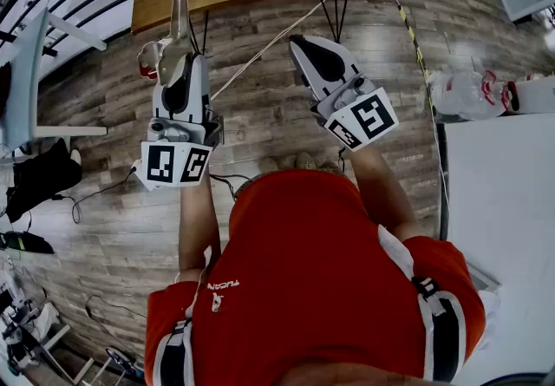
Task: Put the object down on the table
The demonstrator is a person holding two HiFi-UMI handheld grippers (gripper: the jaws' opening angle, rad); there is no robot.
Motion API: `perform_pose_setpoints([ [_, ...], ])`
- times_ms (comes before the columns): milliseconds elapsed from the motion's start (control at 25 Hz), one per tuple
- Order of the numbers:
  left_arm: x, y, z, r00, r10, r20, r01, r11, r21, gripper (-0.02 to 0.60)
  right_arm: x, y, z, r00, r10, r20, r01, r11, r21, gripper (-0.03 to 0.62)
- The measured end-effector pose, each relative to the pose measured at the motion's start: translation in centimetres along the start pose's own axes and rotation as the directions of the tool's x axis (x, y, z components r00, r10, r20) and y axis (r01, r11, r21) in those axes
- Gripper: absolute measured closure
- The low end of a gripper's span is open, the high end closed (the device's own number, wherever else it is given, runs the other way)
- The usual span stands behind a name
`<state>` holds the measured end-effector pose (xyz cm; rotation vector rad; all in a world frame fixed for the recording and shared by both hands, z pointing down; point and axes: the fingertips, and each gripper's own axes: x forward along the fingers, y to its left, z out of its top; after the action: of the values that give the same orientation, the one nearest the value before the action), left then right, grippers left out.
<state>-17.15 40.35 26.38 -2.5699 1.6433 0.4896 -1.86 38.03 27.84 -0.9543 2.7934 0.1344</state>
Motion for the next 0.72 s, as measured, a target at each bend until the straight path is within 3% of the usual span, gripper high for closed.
perform_pose_setpoints([
  [360, 0.0, 3.7, -0.4, 1.0, -0.031, 0.004, 0.031, 0.999, -0.021, 0.512, 2.6, 1.1, -1.3, 1.0, -0.012, -0.001, 0.012, 1.0, 0.01, 0.569],
  [720, 3.9, 6.0, -1.9, 0.999, -0.049, -0.02, 0.048, 0.998, -0.029, 0.512, 5.3, -3.5, -2.3, 0.999, -0.051, -0.018, 0.051, 0.999, 0.004, 0.569],
])
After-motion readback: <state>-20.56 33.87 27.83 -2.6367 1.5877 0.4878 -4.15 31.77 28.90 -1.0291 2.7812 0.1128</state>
